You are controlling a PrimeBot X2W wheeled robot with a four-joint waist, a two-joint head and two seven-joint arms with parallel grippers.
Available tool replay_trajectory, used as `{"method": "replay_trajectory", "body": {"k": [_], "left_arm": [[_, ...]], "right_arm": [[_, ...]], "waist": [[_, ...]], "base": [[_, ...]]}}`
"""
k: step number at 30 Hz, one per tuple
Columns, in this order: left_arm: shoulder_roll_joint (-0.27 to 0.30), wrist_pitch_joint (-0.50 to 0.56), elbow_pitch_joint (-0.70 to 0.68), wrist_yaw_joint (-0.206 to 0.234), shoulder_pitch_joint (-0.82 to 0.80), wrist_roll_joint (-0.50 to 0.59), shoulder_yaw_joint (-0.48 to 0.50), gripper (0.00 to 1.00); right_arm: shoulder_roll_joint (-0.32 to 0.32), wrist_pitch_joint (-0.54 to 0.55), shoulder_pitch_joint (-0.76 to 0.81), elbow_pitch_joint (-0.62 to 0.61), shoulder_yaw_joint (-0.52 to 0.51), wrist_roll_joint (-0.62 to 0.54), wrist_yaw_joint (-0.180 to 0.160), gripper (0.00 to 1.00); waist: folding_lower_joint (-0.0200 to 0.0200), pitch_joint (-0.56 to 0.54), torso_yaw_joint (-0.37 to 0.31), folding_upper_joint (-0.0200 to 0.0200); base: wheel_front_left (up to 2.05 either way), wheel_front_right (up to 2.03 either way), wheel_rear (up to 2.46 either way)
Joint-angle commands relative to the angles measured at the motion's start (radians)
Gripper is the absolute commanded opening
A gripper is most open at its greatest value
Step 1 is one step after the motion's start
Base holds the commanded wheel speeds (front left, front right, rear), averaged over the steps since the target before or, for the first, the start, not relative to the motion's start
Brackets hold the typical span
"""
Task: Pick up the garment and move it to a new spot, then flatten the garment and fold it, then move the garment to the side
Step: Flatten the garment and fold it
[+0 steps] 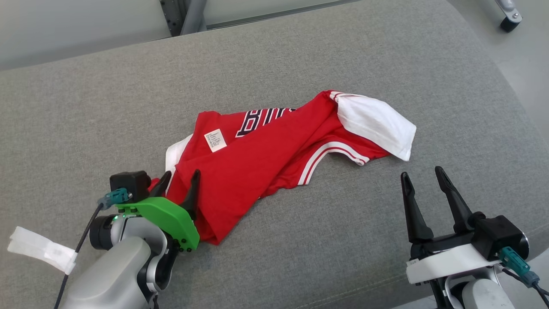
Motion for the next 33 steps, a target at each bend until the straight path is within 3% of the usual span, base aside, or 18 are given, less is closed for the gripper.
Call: {"method": "replay_trajectory", "body": {"k": [1, 10, 11, 12, 13, 14, 15, 21, 26, 29, 33], "left_arm": [[-0.005, 0.019, 0.015, -0.026, -0.024, -0.016, -0.001, 1.00], [-0.028, 0.039, 0.076, -0.070, -0.047, -0.044, 0.003, 0.97], [-0.030, 0.041, 0.082, -0.074, -0.047, -0.046, 0.002, 0.74], [-0.034, 0.044, 0.088, -0.080, -0.047, -0.047, 0.001, 0.44], [-0.036, 0.045, 0.093, -0.085, -0.047, -0.051, 0.000, 0.32], [-0.037, 0.045, 0.098, -0.090, -0.048, -0.053, 0.000, 0.11], [-0.036, 0.046, 0.101, -0.096, -0.050, -0.052, -0.002, 0.00], [-0.037, 0.004, 0.105, -0.116, -0.082, -0.036, 0.016, 0.00], [-0.016, -0.047, 0.052, -0.127, -0.156, 0.048, 0.026, 0.00], [-0.005, -0.056, -0.050, -0.178, -0.157, 0.103, -0.008, 0.00], [0.036, 0.031, -0.227, -0.264, -0.075, 0.152, -0.152, 0.00]], "right_arm": [[-0.001, -0.001, -0.005, 0.002, 0.002, -0.007, 0.000, 1.00], [-0.001, -0.001, -0.003, 0.005, 0.006, -0.008, 0.000, 1.00], [-0.001, -0.001, -0.002, 0.006, 0.006, -0.006, 0.000, 1.00], [-0.001, -0.001, -0.002, 0.006, 0.005, -0.004, 0.000, 1.00], [-0.001, -0.001, -0.002, 0.006, 0.004, -0.003, 0.000, 1.00], [-0.001, -0.001, -0.001, 0.006, 0.003, -0.002, 0.000, 1.00], [-0.001, -0.001, -0.001, 0.006, 0.002, -0.001, 0.000, 1.00], [-0.001, -0.001, 0.000, 0.004, -0.005, -0.003, 0.000, 1.00], [-0.001, -0.001, 0.014, 0.007, -0.009, -0.013, 0.000, 1.00], [-0.002, -0.001, 0.028, 0.010, -0.013, -0.016, 0.000, 1.00], [-0.008, -0.001, 0.057, 0.002, -0.034, -0.020, 0.000, 1.00]], "waist": [[0.0000, 0.002, 0.002, 0.0000], [0.0000, -0.001, -0.009, 0.0000], [0.0000, -0.001, -0.011, 0.0000], [0.0000, -0.001, -0.012, 0.0000], [0.0000, -0.002, -0.013, 0.0000], [0.0000, -0.002, -0.014, 0.0000], [0.0000, -0.002, -0.014, 0.0000], [0.0000, -0.006, -0.011, 0.0000], [0.0000, -0.025, 0.004, 0.0000], [0.0000, -0.051, 0.013, 0.0000], [0.0000, -0.080, 0.031, 0.0000]], "base": [[0.00, 0.00, 0.00], [0.00, 0.00, 0.00], [0.00, 0.00, 0.00], [0.00, 0.00, 0.00], [0.00, 0.00, 0.00], [0.00, 0.00, 0.00], [0.00, 0.00, 0.00], [0.00, 0.00, 0.00], [0.00, 0.00, 0.00], [0.00, 0.00, 0.00], [0.00, 0.00, 0.00]]}}
